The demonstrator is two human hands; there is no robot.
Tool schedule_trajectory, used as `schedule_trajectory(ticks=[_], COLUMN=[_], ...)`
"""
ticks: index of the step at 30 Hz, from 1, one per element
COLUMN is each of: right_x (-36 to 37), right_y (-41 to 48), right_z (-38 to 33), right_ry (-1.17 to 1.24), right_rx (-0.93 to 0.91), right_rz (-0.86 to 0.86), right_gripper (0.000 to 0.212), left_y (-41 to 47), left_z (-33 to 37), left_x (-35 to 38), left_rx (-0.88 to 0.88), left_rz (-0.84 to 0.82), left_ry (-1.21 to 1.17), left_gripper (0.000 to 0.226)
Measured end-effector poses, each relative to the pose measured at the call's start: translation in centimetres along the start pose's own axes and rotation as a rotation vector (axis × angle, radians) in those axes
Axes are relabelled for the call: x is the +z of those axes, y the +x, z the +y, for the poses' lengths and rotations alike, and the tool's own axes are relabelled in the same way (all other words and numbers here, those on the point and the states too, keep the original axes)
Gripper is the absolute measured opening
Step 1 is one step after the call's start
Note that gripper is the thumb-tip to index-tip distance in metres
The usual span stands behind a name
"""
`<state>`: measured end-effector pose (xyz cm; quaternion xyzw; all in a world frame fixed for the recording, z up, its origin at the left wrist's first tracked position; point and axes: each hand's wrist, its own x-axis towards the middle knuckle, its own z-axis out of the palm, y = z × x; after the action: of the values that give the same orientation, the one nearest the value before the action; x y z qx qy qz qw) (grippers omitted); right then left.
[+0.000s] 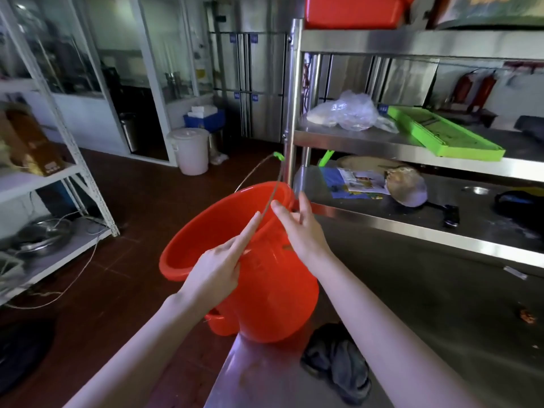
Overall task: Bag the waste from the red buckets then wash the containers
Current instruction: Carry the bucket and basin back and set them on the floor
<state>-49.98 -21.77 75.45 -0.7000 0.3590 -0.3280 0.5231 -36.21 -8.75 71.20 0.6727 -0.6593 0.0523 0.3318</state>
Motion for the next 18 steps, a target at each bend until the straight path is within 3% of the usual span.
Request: schedule_trajectory(ticks=[5,12,18], right_x=[1.8,4.6,5.7], right_y=[-0.1,0.7,0.6], right_z=[1.0,3.5,4.7], right_ry=[0.123,-0.117,-0.081], right_rx=[0.236,0.56,0.535], right_rz=[0.088,0.095,0.268], right_gripper=[0.092,0.07,0.049], left_y=[-1.5,-4.4,-5.3], left_z=[-2.1,-4.5,-4.5], left_x=[0.3,2.6,2.1], left_rx=[0.014,0.207,0.229], left_rz=[-0.033,0.021,-0.032], left_ry=[-0.011,0.125,0.087], left_gripper=[0.108,0.083,0.077])
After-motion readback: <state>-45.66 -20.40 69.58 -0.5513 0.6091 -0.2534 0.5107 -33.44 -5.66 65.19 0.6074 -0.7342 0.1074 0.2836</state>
